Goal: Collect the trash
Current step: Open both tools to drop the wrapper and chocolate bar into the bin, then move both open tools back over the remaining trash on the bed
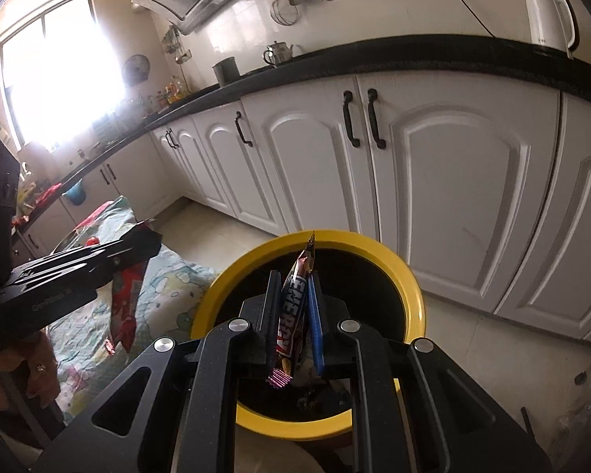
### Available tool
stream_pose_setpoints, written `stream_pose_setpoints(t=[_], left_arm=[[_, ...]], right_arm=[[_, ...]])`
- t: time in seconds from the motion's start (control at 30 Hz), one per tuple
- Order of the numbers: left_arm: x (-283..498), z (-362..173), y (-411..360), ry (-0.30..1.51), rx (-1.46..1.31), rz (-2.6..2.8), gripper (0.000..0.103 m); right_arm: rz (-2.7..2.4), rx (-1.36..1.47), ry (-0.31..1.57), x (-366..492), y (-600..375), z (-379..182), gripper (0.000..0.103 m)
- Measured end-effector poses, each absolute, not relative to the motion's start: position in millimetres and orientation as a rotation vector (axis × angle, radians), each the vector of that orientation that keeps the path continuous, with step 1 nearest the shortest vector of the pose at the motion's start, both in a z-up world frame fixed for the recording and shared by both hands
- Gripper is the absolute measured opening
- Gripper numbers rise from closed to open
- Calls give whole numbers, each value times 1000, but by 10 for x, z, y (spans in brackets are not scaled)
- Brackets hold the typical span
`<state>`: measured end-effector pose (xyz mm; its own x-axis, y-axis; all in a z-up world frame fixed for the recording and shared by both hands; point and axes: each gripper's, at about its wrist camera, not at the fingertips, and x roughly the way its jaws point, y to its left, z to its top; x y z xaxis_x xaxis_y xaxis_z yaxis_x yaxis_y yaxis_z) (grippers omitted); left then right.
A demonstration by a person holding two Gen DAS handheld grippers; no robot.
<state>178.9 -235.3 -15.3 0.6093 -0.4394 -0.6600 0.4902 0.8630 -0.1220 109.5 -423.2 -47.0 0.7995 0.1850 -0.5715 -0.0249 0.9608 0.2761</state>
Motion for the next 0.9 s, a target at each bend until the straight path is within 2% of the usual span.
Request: stream_pose_setpoints(t=[0.5, 0.63, 0.7, 0.73, 0.77, 0.8, 0.9], left_arm=[[2093, -431, -2464, 824, 76, -522, 7], [2160, -476, -2465, 840, 69, -513, 8], [2194, -487, -2474, 848, 67, -510, 8], [2202, -491, -2476, 851, 67, -507, 9], [2210, -489, -2476, 852, 63, -508, 18], [2219, -486, -2472, 854, 57, -507, 31], [2235, -474, -2443, 851, 41, -497, 38]], right_arm=[[141, 296, 708, 1262, -4247, -737, 14], [145, 303, 715, 1294, -4249, -786, 16], [141, 311, 719, 1307, -4266, -810, 24], [134, 314, 722, 1307, -4276, -825, 26], [126, 307, 723, 1320, -4280, -828, 27], [114, 299, 723, 1317, -4286, -833, 29], [98, 319, 721, 1306, -4337, -849, 36]])
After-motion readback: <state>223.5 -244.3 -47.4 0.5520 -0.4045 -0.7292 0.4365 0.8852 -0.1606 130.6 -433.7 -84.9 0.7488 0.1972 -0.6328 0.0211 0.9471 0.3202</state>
